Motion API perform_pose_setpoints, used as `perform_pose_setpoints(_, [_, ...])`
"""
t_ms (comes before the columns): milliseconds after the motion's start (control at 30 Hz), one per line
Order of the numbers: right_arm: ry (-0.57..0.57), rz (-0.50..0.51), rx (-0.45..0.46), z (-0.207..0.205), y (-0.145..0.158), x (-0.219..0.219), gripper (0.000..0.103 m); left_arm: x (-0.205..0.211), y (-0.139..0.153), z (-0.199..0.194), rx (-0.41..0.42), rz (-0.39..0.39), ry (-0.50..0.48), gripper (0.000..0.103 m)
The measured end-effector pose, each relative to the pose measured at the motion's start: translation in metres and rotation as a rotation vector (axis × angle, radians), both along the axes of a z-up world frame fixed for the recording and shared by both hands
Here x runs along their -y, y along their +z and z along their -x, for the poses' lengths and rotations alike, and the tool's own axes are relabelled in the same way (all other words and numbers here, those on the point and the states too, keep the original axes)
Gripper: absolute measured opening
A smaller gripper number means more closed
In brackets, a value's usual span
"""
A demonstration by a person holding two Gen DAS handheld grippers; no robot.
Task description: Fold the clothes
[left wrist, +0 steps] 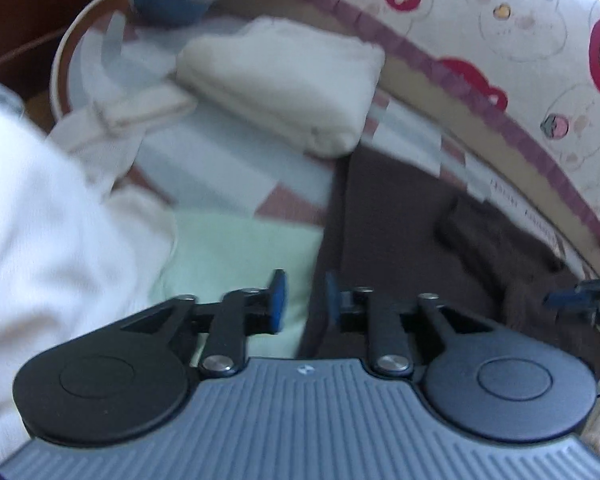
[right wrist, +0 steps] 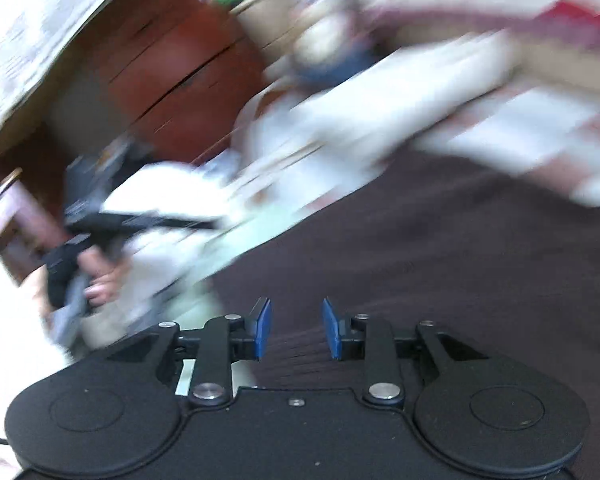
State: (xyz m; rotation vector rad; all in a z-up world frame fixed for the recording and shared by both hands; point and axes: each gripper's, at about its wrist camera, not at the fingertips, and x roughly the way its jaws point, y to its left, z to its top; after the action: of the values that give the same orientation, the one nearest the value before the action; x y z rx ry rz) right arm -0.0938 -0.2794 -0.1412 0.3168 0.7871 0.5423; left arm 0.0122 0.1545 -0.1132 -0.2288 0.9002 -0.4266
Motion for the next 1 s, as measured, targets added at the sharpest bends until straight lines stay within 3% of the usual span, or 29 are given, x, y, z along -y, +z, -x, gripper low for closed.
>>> perform_pose_setpoints(67, [-0.157,0.075,0.008,0.002,0.003,0.052,0.035,0.013,0.002,-0.022,0.027,0.031,-0.031,0.041])
perform_pose_setpoints(200, [-0.359,0.411,0.017,-0.001,-0.005,0.144,0.033,0.049,-0.021,-0.076,0.072,0.028,-0.089,0.046])
perform_pose_setpoints(267, [-0.432,0.395,-0.034,0.002,-0.015,0.182,0.018,0.075,-0.041,-0.102,0.106,-0.021,-0.092,0.047])
perform_pose_setpoints(400, [-0.571,0.363,-0.132,0.008,-0.033,0.255,0.021,0.12,-0.07,-0.146,0.051,-0.012,-0.13,0.047])
perform_pose_setpoints(567, [-0.517,0.406,-0.181,-0.005,-0.043,0.259,0.035,0.148,-0.086,-0.161,0.049,-0.093,-0.153,0.053])
perform_pose_setpoints(633, [-0.486,0.409,-0.206,-0.012,-0.051,0.255,0.036,0.149,-0.087,-0.16,0.067,-0.103,-0.121,0.051])
perform_pose_setpoints(700, [-0.459,0.415,-0.231,-0.018,-0.059,0.25,0.045,0.149,-0.089,-0.158,0.084,-0.111,-0.09,0.051])
perform_pose_setpoints(800, [-0.489,0.457,-0.257,-0.026,-0.072,0.244,0.053,0.15,-0.093,-0.164,0.057,-0.103,-0.072,0.053])
perform_pose_setpoints(867, [-0.518,0.415,-0.23,-0.025,-0.074,0.246,0.053,0.15,-0.095,-0.169,0.047,-0.081,-0.06,0.055])
perform_pose_setpoints(933, [-0.507,0.395,-0.199,-0.021,-0.075,0.241,0.021,0.149,-0.098,-0.175,0.039,-0.044,-0.052,0.069])
perform_pose_setpoints(1000, [-0.509,0.446,-0.168,-0.017,-0.071,0.229,0.008,0.15,-0.099,-0.177,0.031,-0.015,-0.05,0.074])
